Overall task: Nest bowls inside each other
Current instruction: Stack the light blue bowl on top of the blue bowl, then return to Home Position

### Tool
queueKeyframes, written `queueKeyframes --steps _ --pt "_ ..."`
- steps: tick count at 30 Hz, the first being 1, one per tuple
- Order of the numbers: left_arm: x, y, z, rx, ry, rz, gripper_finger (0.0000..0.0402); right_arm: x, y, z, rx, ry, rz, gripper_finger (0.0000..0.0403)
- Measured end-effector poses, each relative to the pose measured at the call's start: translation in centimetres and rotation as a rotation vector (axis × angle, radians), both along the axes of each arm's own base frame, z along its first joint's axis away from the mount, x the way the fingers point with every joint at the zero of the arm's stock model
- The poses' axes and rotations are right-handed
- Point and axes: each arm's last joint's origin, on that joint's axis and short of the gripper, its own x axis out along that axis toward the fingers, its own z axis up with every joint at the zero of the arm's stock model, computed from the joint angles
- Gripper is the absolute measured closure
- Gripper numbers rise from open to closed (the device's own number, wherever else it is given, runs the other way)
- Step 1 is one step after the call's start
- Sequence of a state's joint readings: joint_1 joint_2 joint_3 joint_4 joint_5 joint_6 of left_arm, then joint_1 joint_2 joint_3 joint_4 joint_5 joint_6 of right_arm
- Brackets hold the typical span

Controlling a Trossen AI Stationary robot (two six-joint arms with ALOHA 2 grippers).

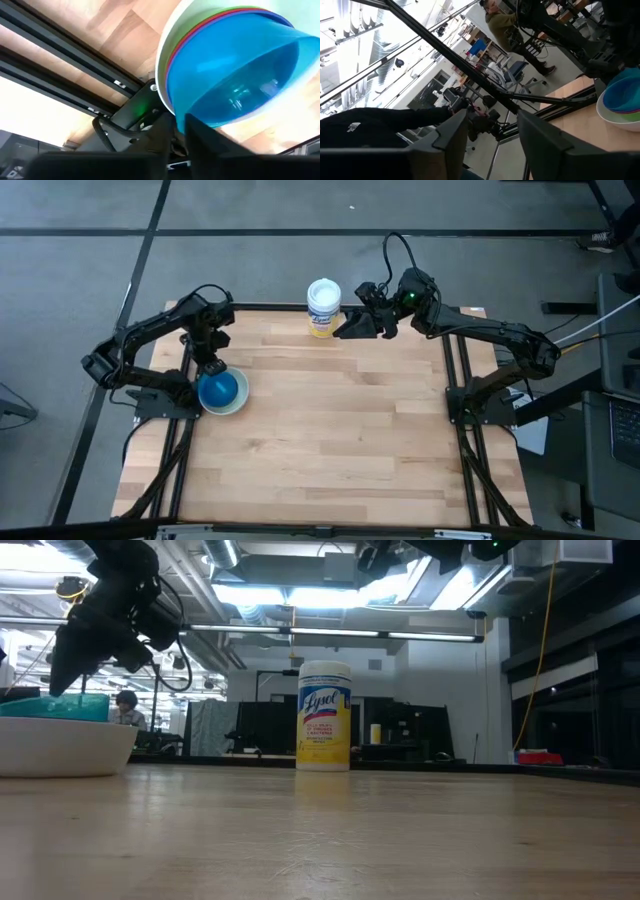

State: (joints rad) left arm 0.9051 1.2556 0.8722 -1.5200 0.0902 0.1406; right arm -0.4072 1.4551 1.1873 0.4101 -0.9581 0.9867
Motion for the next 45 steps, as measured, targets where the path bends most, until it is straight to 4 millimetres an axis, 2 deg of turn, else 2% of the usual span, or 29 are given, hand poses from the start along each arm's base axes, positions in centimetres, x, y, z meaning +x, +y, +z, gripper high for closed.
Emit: queueKeyframes --steps 2,5,14,17,22,25,28,31,35,37,39,42,45 --pt "0.0 0.0 0.0 0.004 -0.005 -0.004 0.0383 0.0 0.0 0.0 0.0 0.0 0.0 0.0231" --pt "0.2 0.0 0.0 -0.018 -0.044 0.002 0.0391 0.0 0.0 0.0 0.0 0.0 0.0 0.0234" --pt "0.3 0.1 -0.1 -0.012 -0.072 0.0 0.0313 0.0 0.0 0.0 0.004 0.002 0.002 0.0221" --pt "0.2 0.2 -0.1 0.009 -0.039 -0.023 0.0301 0.0 0.0 0.0 0.007 0.004 0.002 0.0218" --pt "-0.5 -0.1 -1.5 -0.018 0.014 -0.051 0.0345 0.0 0.0 0.0 0.012 0.007 0.002 0.0221" --pt "-0.2 0.4 -1.0 0.013 -0.037 -0.034 0.0373 0.0 0.1 0.0 0.02 0.012 0.005 0.0229" --pt "-0.3 0.3 -1.1 -0.011 -0.036 -0.024 0.0379 0.0 0.1 0.0 0.02 0.012 0.005 0.0237" --pt "-0.6 0.1 -0.7 -0.028 0.007 -0.022 0.0367 0.0 0.1 0.0 0.022 0.014 0.005 0.0241" --pt "0.0 0.7 1.0 0.018 -0.092 -0.005 0.0339 0.1 0.0 0.0 0.019 0.008 -0.019 0.0242" --pt "0.9 1.4 2.4 0.067 -0.244 0.02 0.0327 0.1 0.0 0.0 0.003 -0.006 -0.043 0.0241" --pt "2.1 2.5 4.6 0.141 -0.469 0.049 0.0319 0.1 -0.1 0.4 -0.023 -0.056 -0.087 0.0241" --pt "3.8 3.9 9.4 0.321 -0.833 0.088 0.032 -0.1 -0.3 1.8 -0.093 -0.234 -0.194 0.0249" --pt "4.5 4.4 16.5 0.591 -1.225 0.114 0.0328 -0.7 -1.1 3.4 -0.181 -0.405 -0.364 0.0262"
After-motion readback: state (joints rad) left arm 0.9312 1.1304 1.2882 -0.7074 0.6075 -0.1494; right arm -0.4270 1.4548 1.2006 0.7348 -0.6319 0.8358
